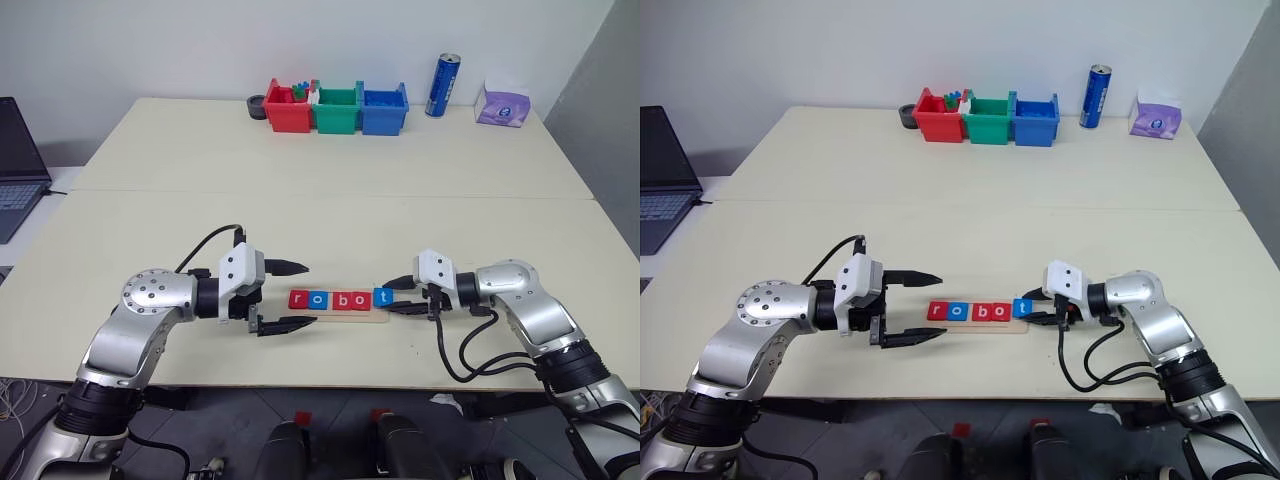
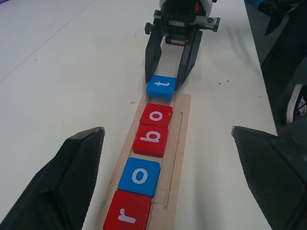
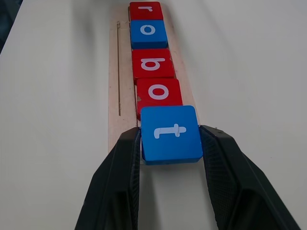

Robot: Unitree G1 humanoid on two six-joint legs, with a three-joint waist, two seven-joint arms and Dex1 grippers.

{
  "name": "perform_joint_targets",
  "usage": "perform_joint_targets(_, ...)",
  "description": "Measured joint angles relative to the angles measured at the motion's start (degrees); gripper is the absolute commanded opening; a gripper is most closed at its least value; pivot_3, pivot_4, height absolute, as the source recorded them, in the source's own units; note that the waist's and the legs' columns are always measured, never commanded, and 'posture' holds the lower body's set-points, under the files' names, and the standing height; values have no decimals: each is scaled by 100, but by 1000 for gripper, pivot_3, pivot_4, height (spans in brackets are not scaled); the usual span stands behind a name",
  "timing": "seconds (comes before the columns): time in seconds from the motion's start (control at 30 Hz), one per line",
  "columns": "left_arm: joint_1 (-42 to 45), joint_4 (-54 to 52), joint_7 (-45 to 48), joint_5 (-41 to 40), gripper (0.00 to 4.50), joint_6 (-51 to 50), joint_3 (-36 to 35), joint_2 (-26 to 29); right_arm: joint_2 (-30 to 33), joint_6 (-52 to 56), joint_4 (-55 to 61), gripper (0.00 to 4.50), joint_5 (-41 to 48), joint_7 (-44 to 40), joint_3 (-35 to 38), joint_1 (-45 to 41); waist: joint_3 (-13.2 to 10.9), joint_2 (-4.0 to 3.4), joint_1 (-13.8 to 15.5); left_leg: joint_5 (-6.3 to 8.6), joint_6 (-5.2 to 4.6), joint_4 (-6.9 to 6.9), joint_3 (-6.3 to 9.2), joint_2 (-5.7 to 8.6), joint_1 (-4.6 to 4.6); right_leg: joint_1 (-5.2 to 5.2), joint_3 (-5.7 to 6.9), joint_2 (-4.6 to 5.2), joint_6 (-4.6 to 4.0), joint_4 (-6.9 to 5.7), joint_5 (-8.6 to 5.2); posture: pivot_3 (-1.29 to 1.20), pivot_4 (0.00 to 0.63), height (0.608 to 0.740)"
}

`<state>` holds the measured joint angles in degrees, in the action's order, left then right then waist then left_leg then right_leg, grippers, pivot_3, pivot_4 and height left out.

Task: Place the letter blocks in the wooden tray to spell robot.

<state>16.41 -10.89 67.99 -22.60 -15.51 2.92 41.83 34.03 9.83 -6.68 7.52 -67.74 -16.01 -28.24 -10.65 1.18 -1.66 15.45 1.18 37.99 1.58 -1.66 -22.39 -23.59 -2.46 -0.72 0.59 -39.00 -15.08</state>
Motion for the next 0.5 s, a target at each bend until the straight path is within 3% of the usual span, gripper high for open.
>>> perform_joint_targets(0.5, 31, -29, -12, -2, 4500, -49, 0, -11, -94, -219, -272, 1455, -212, -3, -104, -110, 0, 0, 0, 0, 0, 0, 0, 0, 1, 0, 0, 0, -1, -1, 1, 0, 150, 740)
